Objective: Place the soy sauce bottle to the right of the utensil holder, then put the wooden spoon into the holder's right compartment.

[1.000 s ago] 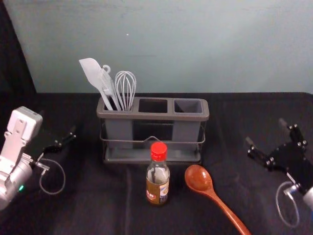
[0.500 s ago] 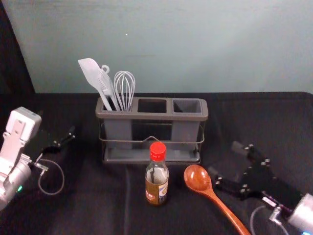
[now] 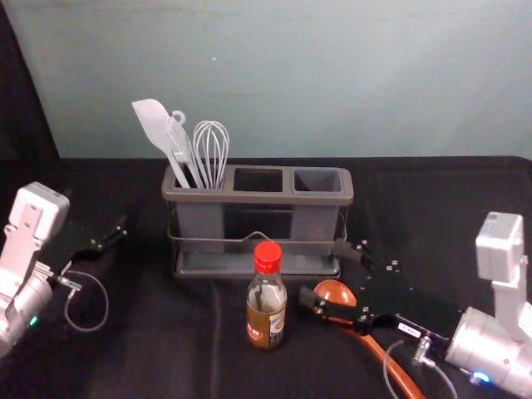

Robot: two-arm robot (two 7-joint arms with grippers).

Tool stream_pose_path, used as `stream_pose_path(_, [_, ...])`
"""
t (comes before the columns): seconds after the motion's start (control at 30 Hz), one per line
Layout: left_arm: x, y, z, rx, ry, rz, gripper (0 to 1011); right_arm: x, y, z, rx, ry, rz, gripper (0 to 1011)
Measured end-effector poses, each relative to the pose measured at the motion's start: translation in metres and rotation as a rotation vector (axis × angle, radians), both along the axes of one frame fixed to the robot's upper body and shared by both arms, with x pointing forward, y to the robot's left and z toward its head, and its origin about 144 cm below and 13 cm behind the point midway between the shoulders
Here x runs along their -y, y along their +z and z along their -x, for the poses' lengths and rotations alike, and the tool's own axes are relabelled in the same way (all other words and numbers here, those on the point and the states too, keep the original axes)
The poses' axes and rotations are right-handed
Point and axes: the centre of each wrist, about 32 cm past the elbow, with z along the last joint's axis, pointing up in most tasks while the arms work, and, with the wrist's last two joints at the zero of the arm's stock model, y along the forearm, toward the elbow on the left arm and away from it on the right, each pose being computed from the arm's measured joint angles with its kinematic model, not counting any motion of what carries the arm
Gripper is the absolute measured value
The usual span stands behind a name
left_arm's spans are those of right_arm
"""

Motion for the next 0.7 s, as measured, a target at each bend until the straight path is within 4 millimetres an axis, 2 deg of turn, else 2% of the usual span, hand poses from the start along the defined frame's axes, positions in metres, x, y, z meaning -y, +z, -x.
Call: stream_pose_path(0.7, [0.000,0.000,0.000,0.000,0.000,0.000,1011,-0.029,0.009,-0.019,0.010,0.070,0.027,1003])
